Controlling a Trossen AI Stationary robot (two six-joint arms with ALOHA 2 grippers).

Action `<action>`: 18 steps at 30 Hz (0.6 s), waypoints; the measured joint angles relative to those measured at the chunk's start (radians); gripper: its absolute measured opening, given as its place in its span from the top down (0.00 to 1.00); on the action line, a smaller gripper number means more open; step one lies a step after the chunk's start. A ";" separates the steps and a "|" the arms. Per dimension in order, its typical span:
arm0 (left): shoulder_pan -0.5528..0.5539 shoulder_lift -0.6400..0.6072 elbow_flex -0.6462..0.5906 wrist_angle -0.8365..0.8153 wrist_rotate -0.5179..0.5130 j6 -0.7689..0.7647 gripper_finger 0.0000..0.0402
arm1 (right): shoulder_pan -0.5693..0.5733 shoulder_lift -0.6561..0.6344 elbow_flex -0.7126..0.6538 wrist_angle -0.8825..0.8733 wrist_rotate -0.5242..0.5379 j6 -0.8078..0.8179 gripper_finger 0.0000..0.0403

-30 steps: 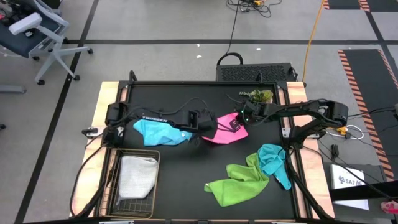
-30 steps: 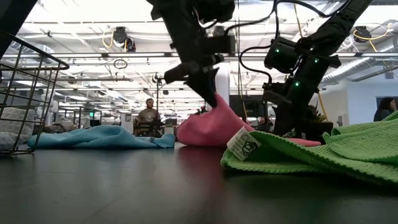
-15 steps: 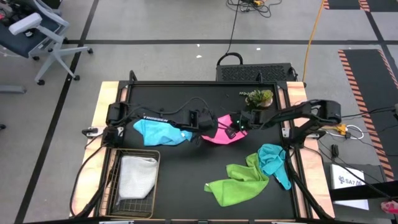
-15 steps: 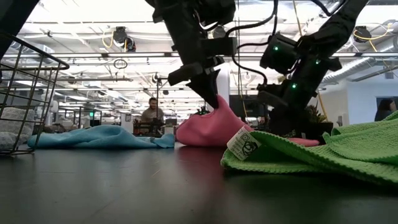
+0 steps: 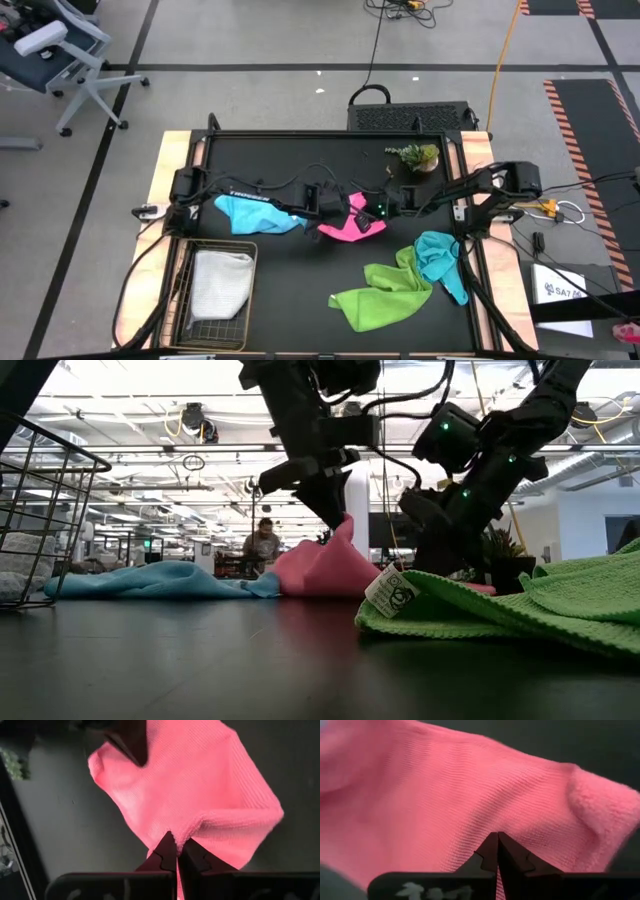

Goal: Fold microfiber towels
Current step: Fold the pink microfiber cloth

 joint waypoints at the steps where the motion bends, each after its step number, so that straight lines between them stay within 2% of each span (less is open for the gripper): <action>1: -0.004 0.000 0.003 0.001 0.000 0.004 1.00 | 0.008 0.000 0.000 0.029 -0.006 0.007 1.00; 3: -0.012 0.000 0.016 0.001 0.000 0.015 1.00 | 0.024 -0.001 0.001 0.078 -0.009 0.009 1.00; 5: -0.017 0.000 0.033 0.002 0.000 0.025 1.00 | 0.031 -0.008 0.014 0.047 -0.008 -0.014 1.00; 12: -0.027 -0.002 0.114 0.007 0.010 0.076 1.00 | 0.005 -0.112 0.083 -0.274 0.067 -0.133 1.00; 18: -0.027 -0.002 0.138 0.033 0.078 0.137 1.00 | -0.034 -0.304 0.105 -0.557 0.202 -0.151 1.00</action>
